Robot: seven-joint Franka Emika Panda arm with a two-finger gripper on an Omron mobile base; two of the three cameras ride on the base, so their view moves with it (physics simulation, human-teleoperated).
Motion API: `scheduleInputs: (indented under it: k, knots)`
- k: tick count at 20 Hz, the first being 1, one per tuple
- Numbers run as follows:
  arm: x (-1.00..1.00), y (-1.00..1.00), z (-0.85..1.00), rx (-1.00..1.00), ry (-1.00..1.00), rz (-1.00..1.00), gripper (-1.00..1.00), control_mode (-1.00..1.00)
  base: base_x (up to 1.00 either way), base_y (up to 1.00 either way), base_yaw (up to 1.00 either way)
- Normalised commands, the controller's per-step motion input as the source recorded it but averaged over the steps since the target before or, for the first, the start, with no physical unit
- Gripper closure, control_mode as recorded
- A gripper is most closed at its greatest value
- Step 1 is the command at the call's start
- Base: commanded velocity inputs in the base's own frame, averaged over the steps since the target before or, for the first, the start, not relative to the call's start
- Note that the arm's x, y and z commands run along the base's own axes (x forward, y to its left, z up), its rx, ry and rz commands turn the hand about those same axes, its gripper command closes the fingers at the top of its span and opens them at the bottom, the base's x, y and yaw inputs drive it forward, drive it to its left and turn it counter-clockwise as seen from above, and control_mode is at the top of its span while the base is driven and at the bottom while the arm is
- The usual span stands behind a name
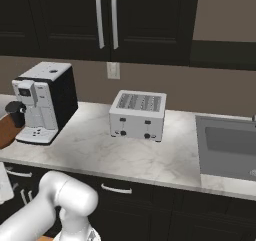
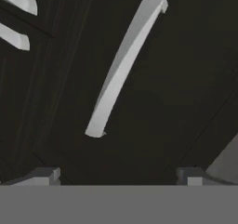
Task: Open the drawer on the left and place the cutting tools on the cutting board.
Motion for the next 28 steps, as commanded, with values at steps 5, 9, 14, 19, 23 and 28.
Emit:
scheduleInputs:
  k: [5, 9, 14, 19, 23, 28]
  knots:
    - [0.33, 0.24, -0.39, 0.04, -0.03, 0.1, -1.0, -1.0, 0.0, 0.0, 0.0]
    - [0.29, 0.23, -0.42, 0.06, -0.05, 0.1, -1.0, -1.0, 0.0, 0.0, 0.0]
    - [0.3, 0.17, -0.45, 0.03, -0.06, 0.08, -1.0, -1.0, 0.0, 0.0, 0.0]
    - [0.37, 0.08, -0.28, 0.0, -0.08, 0.05, -1.0, -1.0, 0.0, 0.0, 0.0]
    - [0.29, 0.0, -0.04, 0.0, -0.02, 0.0, -1.0, -1.0, 0.0, 0.0, 0.0]
    - [0.02, 0.0, 0.0, 0.0, 0.0, 0.0, 1.0, -1.0, 0.0, 0.0, 0.0]
